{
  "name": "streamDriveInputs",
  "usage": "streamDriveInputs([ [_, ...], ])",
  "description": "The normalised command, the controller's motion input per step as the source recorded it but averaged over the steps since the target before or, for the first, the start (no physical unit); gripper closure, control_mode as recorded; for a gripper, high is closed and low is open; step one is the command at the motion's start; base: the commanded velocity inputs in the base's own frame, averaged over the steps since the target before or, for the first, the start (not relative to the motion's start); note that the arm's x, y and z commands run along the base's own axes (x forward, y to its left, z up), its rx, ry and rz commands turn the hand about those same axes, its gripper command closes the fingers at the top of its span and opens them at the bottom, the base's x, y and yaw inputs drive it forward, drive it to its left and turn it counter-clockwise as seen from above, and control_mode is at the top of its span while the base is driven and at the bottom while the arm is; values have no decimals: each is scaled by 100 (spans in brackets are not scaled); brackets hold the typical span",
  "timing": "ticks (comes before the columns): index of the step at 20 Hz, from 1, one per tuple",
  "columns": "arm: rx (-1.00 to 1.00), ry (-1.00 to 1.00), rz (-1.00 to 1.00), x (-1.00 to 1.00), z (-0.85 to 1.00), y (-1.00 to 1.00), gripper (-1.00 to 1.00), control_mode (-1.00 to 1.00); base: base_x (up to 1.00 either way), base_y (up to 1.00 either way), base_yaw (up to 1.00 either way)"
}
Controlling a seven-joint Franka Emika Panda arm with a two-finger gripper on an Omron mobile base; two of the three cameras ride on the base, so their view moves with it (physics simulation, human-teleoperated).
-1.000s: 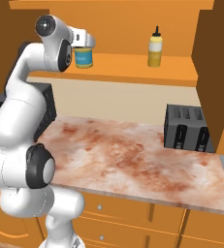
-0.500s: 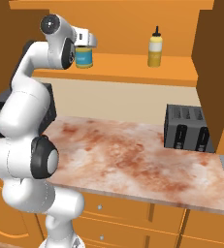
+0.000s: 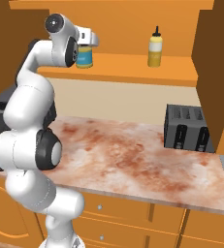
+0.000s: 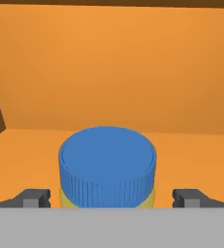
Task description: Move the mayonnaise and mustard from the cabinet to the dining counter.
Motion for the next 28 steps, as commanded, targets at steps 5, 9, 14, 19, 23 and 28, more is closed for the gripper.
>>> streamDriveInputs([
  [5,-1,0,0,18,-8,0,-100,-100,0,0,0],
  [9,0,0,0,16,-6,0,-100,-100,0,0,0],
  [14,0,0,0,14,-2,0,-100,-100,0,0,0],
  [19,0,0,0,6,0,0,-100,-100,0,0,0],
  [23,0,0,0,0,0,0,100,-100,0,0,0],
  [28,0,0,0,1,-7,0,100,-100,0,0,0],
])
